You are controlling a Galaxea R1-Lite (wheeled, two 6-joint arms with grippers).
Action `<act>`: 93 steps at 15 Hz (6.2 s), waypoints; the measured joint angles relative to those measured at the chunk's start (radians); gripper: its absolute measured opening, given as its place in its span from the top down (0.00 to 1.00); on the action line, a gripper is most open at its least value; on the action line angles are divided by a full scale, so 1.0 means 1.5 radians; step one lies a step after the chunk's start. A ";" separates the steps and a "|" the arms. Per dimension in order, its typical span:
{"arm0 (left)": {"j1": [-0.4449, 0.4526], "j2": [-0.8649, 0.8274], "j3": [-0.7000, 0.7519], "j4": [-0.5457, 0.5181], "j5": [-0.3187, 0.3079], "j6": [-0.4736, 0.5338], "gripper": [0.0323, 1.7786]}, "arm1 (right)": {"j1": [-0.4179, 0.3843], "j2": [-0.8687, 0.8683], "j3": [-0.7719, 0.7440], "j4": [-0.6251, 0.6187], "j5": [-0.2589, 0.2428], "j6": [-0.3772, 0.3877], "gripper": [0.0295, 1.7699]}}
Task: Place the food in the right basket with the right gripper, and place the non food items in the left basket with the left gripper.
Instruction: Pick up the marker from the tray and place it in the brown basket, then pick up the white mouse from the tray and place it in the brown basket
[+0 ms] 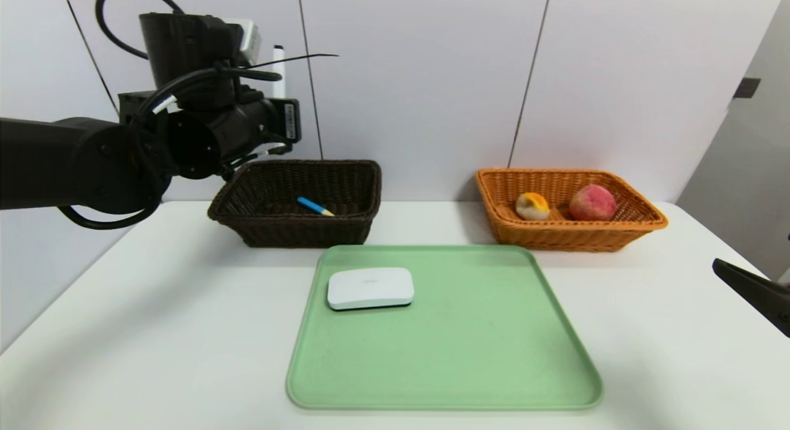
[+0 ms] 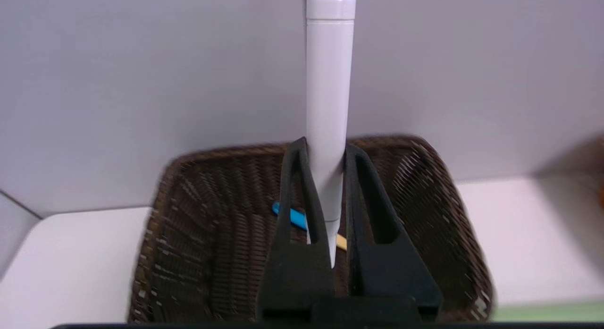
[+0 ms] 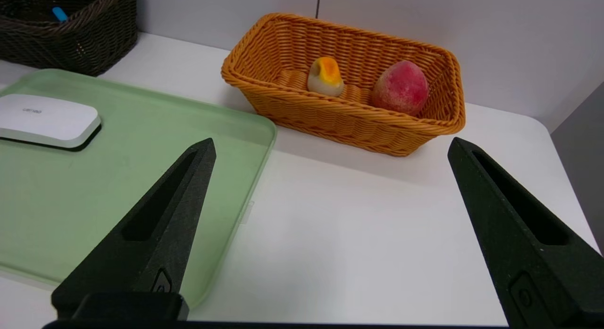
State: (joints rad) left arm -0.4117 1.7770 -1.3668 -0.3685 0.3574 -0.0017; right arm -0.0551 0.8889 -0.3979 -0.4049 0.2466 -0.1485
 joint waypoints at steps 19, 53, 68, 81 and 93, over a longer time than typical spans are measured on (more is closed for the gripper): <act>0.108 0.176 0.044 -0.083 -0.033 -0.010 0.60 | 0.000 0.005 0.004 0.004 0.000 -0.002 0.04; -0.117 0.133 -0.259 0.762 -0.440 0.620 0.05 | 0.029 -0.051 0.048 0.004 0.019 0.021 0.04; -0.084 0.235 -0.266 0.731 -0.440 0.619 0.05 | 0.029 -0.087 0.065 0.006 0.028 0.026 0.04; -0.057 0.271 -0.267 0.719 -0.459 0.613 0.05 | 0.029 -0.092 0.066 0.006 0.038 0.025 0.04; -0.052 0.285 -0.276 0.713 -0.470 0.615 0.44 | 0.029 -0.091 0.069 0.006 0.040 0.024 0.04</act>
State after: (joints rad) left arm -0.4891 2.2038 -1.7813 0.7009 -0.3477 0.9211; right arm -0.0123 0.7528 -0.2938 -0.3964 0.3060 -0.1126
